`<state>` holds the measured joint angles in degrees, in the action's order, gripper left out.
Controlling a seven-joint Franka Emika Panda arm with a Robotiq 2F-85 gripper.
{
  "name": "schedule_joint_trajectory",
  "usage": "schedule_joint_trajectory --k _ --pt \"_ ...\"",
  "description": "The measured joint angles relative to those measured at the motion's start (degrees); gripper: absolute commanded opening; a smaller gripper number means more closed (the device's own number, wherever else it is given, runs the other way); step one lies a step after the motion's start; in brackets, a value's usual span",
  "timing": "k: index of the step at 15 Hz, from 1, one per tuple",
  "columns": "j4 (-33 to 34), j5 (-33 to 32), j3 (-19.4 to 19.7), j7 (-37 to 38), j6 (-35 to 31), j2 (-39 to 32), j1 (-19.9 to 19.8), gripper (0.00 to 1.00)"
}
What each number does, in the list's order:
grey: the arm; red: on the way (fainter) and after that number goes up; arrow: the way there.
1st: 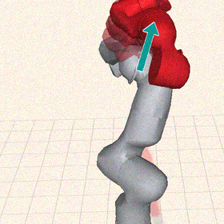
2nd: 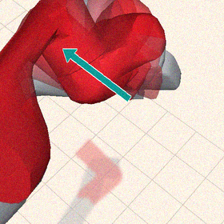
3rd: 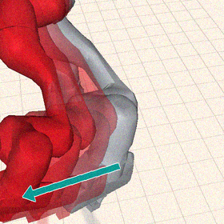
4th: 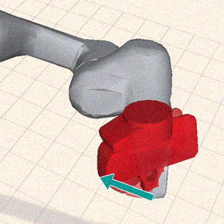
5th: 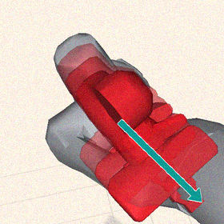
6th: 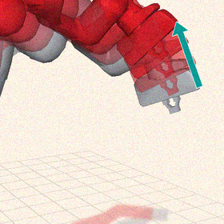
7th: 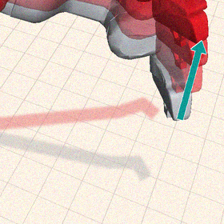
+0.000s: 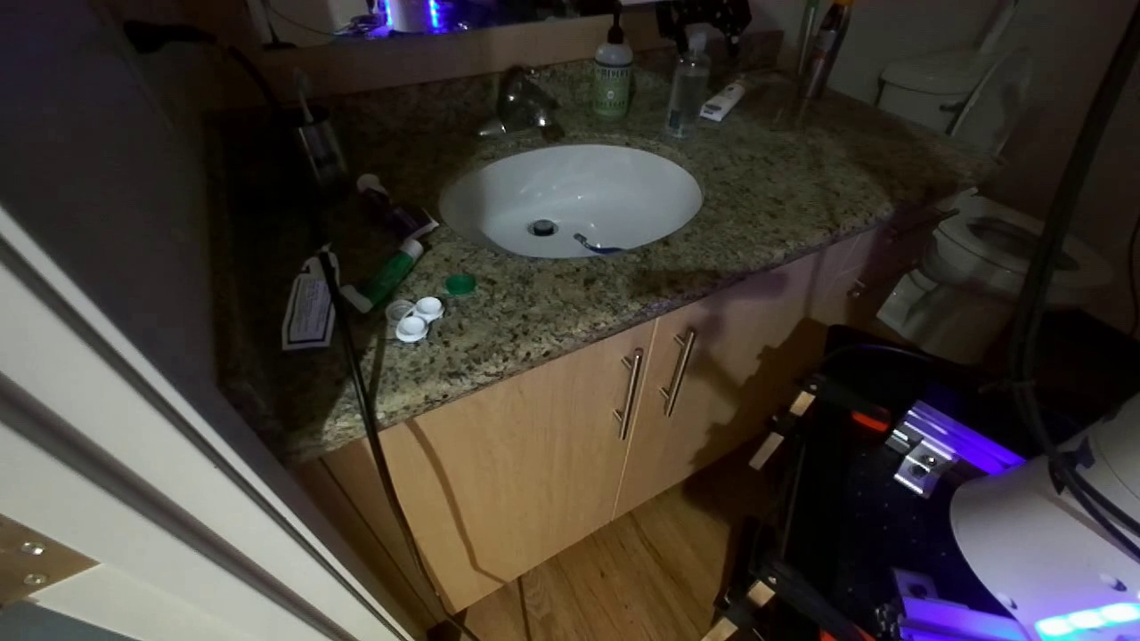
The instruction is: Move the clear bottle to the far right of the counter
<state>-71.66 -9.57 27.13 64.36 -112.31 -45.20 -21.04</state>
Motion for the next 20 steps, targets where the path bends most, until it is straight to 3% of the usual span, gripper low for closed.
schedule_joint_trajectory --k 7,12,20 --pt "1.09 1.27 -0.44 -0.25 0.36 -0.91 -0.53 1.00" --pt "0.84 4.18 -1.90 -5.15 0.43 0.08 -0.59 1.00" --pt "1.14 3.40 -1.94 -4.40 0.45 -1.16 -0.46 1.00"
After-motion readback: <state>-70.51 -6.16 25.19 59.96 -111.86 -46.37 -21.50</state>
